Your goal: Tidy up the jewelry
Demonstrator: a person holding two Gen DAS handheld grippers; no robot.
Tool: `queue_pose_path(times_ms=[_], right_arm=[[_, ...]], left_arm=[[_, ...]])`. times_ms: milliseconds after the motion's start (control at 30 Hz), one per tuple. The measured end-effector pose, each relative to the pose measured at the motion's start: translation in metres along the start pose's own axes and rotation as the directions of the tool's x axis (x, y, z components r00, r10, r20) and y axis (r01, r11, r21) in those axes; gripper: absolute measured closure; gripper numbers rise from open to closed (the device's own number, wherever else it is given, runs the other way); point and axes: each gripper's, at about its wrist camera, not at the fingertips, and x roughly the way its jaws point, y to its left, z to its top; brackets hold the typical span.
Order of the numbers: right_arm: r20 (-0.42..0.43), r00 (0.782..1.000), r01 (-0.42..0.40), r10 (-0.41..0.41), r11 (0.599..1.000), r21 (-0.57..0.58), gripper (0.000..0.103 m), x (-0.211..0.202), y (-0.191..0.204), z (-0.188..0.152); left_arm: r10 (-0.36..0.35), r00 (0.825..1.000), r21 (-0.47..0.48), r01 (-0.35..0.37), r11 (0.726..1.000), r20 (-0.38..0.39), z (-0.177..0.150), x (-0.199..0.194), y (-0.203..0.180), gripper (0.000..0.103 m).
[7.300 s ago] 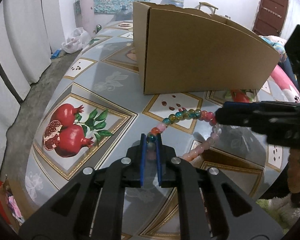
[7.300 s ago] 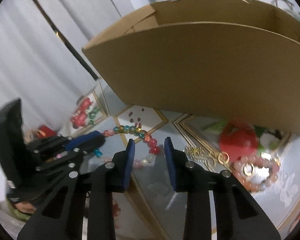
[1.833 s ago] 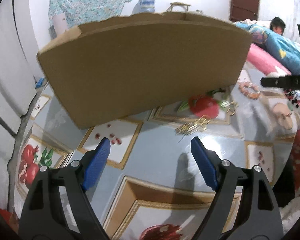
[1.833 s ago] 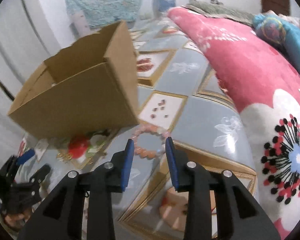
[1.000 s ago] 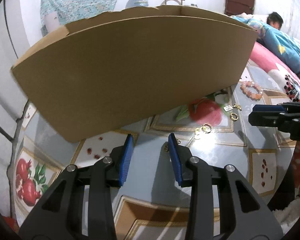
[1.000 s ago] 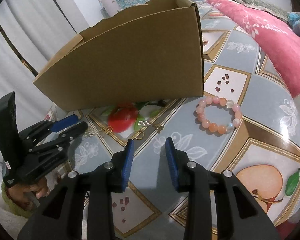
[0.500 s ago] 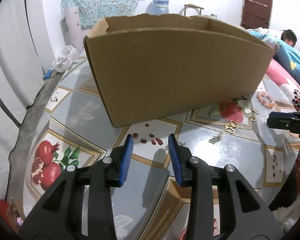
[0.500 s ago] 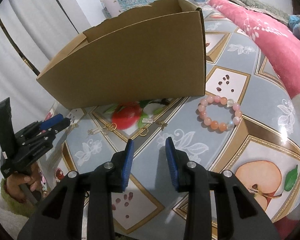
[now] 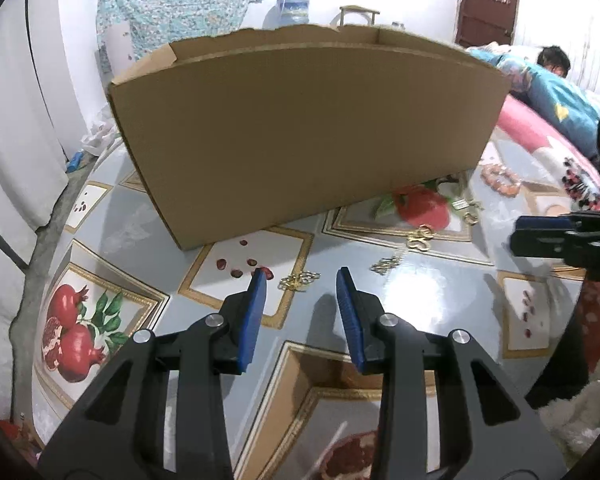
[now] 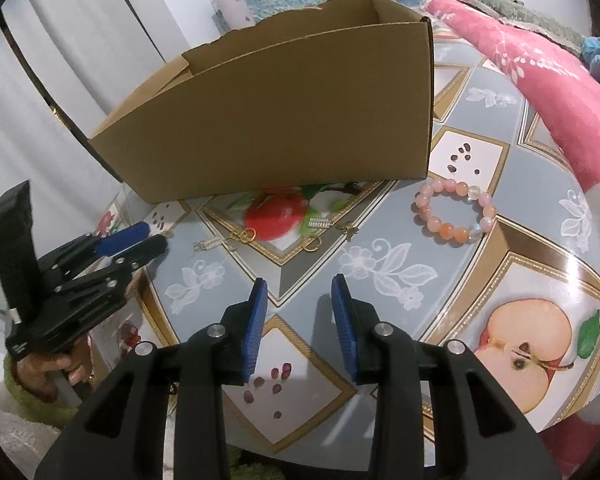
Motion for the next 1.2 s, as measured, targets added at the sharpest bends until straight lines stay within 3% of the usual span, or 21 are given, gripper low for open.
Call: queue_pose_path(times_ms=[200, 667, 1000, 1200], right_arm=[[-0.002, 1.000, -0.003, 0.003, 1.000, 0.007, 0.070, 0.003, 0.001, -0.001], [0.007, 1.000, -0.004, 0.004, 1.000, 0.013, 0.070, 0.003, -0.003, -0.001], [0.037, 0.999, -0.018, 0.019, 1.000, -0.024, 0.070, -0.005, 0.004, 0.002], [0.042, 0.996, -0.069, 0.074, 0.993, -0.096, 0.070, -0.002, 0.022, 0.011]], left_arm=[[0.017, 1.000, -0.022, -0.017, 1.000, -0.011, 0.005, 0.007, 0.004, 0.069], [0.006, 1.000, 0.022, -0.005, 1.000, -0.013, 0.009, 0.009, -0.006, 0.099], [-0.009, 1.000, 0.015, 0.009, 1.000, 0.005, 0.005, 0.007, -0.004, 0.103], [-0.015, 1.000, -0.007, 0.015, 1.000, 0.020, 0.000, -0.004, 0.007, 0.103]])
